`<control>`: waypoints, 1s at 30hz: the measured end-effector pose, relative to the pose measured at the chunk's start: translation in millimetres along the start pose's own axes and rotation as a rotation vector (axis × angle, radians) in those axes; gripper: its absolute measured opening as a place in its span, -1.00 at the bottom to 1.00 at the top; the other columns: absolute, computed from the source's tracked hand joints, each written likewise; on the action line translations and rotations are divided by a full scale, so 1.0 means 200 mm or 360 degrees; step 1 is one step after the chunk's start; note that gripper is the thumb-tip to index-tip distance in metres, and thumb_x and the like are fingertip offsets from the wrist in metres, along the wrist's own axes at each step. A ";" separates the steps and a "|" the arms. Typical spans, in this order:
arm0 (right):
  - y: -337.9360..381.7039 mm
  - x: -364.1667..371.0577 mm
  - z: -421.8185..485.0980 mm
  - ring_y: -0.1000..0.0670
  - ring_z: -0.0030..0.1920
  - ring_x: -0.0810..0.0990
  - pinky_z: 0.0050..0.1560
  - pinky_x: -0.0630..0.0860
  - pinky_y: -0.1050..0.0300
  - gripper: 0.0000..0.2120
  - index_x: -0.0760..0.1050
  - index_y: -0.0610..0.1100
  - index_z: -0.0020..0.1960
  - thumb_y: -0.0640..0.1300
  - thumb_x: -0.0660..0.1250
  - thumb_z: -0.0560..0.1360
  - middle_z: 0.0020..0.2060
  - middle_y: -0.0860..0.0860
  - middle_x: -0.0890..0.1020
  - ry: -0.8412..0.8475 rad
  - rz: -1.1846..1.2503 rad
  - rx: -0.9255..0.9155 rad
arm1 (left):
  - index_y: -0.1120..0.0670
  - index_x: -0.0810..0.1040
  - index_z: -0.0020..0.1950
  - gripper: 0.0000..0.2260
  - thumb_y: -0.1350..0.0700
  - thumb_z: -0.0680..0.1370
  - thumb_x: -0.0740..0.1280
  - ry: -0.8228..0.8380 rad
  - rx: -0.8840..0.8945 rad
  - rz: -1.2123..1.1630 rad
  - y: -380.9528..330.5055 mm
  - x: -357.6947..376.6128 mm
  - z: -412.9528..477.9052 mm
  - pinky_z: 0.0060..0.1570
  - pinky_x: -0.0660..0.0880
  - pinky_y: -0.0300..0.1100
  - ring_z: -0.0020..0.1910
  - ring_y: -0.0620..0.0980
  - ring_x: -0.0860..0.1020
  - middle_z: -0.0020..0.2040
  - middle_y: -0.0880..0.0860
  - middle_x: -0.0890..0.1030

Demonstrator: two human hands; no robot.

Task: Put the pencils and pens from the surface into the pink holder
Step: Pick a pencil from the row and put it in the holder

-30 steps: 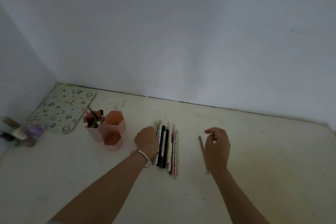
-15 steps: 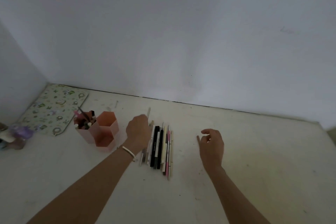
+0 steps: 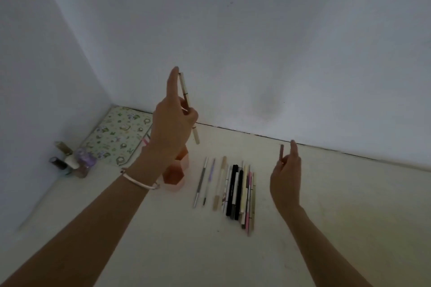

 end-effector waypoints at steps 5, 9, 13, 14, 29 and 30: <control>0.44 0.01 0.06 0.09 -0.12 0.39 -0.04 0.40 0.32 -0.53 0.21 -0.13 0.51 -0.32 0.10 0.62 -0.04 -0.04 0.40 -0.0192 0.0286 -0.0365 | -0.14 0.03 0.52 -0.20 0.25 0.47 0.42 0.0027 -0.0021 0.0273 0.18 -0.11 -0.04 -0.38 0.47 -0.34 -0.36 -0.17 0.55 -0.27 -0.05 0.54; 0.60 0.06 0.01 0.17 -0.10 0.44 -0.03 0.37 0.48 -0.55 0.26 -0.01 0.42 -0.33 0.15 0.59 -0.06 -0.01 0.45 -0.0127 0.0572 -0.0403 | 0.02 0.19 0.44 -0.42 0.25 0.49 0.36 0.0147 0.0076 0.0619 0.27 -0.01 -0.08 -0.32 0.53 -0.13 -0.34 -0.03 0.55 -0.28 -0.01 0.54; 0.67 0.12 -0.07 0.22 -0.11 0.52 -0.09 0.41 0.52 -0.57 0.28 -0.04 0.37 -0.34 0.19 0.56 -0.09 -0.01 0.51 -0.0066 0.0699 -0.0410 | 0.02 0.41 0.24 -0.69 0.14 0.52 0.33 0.0294 0.0089 0.1197 0.36 0.09 -0.10 0.00 0.41 -0.14 -0.04 -0.01 0.55 -0.07 -0.03 0.61; 0.68 0.14 -0.08 0.22 -0.11 0.53 -0.09 0.42 0.52 -0.57 0.29 -0.02 0.36 -0.33 0.21 0.56 -0.10 0.01 0.52 -0.0050 0.0714 -0.0397 | 0.00 0.44 0.23 -0.70 0.12 0.51 0.32 0.0327 0.0071 0.1217 0.37 0.10 -0.10 0.09 0.38 -0.13 0.07 -0.01 0.52 0.04 -0.03 0.61; 0.83 0.75 -0.25 0.02 0.00 0.54 0.07 0.54 0.06 -0.65 0.35 -0.01 0.35 -0.20 0.23 0.58 0.03 0.01 0.55 0.0589 0.0269 -0.0539 | 0.02 0.53 0.16 -0.68 0.31 0.47 0.27 -0.0306 -0.0245 0.0100 0.30 -0.59 -0.01 -0.02 0.58 -0.10 -0.09 -0.06 0.58 -0.04 -0.05 0.60; 0.82 0.75 -0.26 0.02 0.03 0.53 0.09 0.52 0.11 -0.62 0.35 -0.03 0.38 -0.21 0.22 0.59 0.07 0.01 0.54 0.0575 0.0244 -0.0577 | 0.02 0.53 0.15 -0.69 0.31 0.47 0.27 -0.0280 -0.0219 0.0115 0.28 -0.55 -0.03 -0.05 0.58 -0.13 -0.11 -0.07 0.58 -0.06 -0.06 0.60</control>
Point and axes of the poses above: each hand's wrist, its own z-axis towards the middle knuckle, its own x-axis out of the palm, y = z × x, the point moved 8 cm from there along z, towards the middle knuckle
